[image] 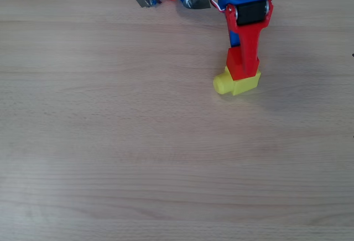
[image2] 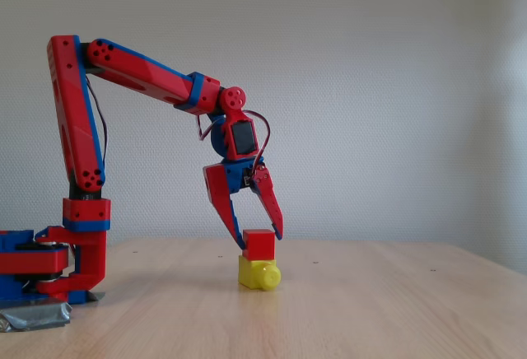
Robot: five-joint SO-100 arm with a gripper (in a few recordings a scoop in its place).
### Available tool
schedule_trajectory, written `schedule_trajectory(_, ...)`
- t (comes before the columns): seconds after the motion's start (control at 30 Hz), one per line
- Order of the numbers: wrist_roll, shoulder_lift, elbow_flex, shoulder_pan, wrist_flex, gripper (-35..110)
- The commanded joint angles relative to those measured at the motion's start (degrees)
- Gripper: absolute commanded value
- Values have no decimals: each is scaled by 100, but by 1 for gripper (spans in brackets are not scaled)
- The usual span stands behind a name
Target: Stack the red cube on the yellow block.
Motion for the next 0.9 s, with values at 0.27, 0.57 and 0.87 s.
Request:
schedule_trajectory(0.27, -35, 290, -185, 62, 264, 27)
schedule_trajectory(0.57, -70, 958, -352, 158, 562, 28)
schedule_trajectory(0.87, 18, 1362, -800, 167, 905, 28)
